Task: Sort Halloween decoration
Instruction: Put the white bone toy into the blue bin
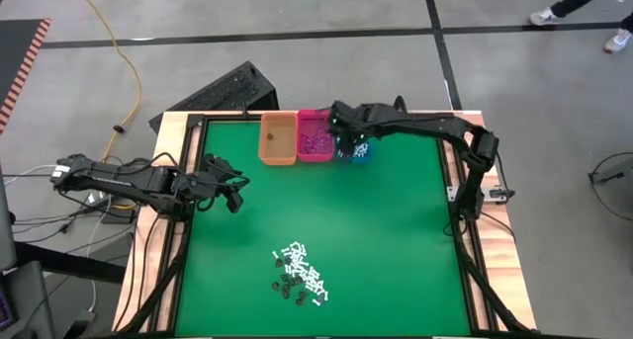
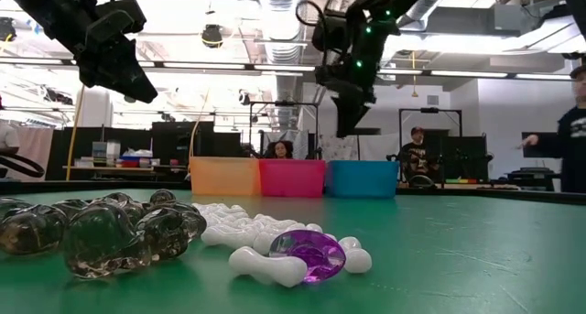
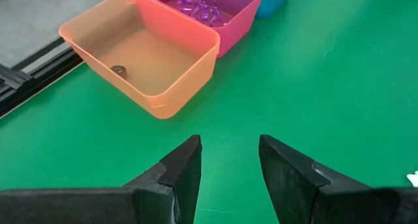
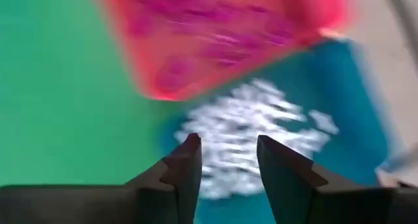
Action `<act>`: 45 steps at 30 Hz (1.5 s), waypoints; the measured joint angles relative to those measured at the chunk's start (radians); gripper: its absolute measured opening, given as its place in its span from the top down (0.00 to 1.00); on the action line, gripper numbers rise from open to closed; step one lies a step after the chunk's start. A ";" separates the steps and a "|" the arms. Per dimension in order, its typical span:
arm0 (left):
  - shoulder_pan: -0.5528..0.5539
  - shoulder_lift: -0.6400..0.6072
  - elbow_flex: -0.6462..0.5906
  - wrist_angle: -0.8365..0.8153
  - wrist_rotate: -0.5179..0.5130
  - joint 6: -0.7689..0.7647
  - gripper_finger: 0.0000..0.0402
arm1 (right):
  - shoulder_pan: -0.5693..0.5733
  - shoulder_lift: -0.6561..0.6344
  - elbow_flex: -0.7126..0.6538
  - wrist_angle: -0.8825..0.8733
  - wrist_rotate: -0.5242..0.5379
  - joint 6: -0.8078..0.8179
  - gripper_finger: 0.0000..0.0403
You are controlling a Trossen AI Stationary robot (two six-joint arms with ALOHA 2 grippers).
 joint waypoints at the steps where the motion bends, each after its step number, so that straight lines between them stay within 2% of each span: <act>1: 0.000 0.000 0.000 0.000 0.000 -0.001 0.64 | 0.023 0.000 0.000 0.008 -0.046 0.001 0.55; 4: 0.000 0.000 0.000 0.000 0.000 -0.009 0.64 | 0.121 0.000 0.000 0.039 -0.156 0.006 0.56; 9: 0.000 0.000 0.000 0.000 0.000 -0.010 0.64 | 0.338 0.002 -0.010 0.143 -0.162 0.036 0.58; 14: 0.000 0.000 0.000 0.000 0.000 -0.010 0.64 | 0.536 0.002 -0.031 0.347 -0.064 0.037 0.59; 18: 0.000 0.000 0.000 0.000 0.000 -0.010 0.64 | 0.626 0.003 -0.070 0.538 0.024 0.025 0.59; 26: 0.000 0.000 0.000 0.002 -0.002 -0.010 0.64 | 0.636 0.094 -0.088 0.674 0.025 0.025 0.59; 30: 0.000 0.003 0.000 0.006 -0.005 -0.009 0.64 | 0.631 0.160 -0.079 0.729 -0.025 0.010 0.59; 37: 0.000 0.028 0.001 0.020 -0.008 -0.007 0.64 | 0.628 0.244 -0.051 0.729 -0.103 0.001 0.59; 45: 0.000 0.062 0.001 0.036 -0.004 -0.007 0.64 | 0.628 0.288 -0.049 0.699 -0.129 -0.006 0.59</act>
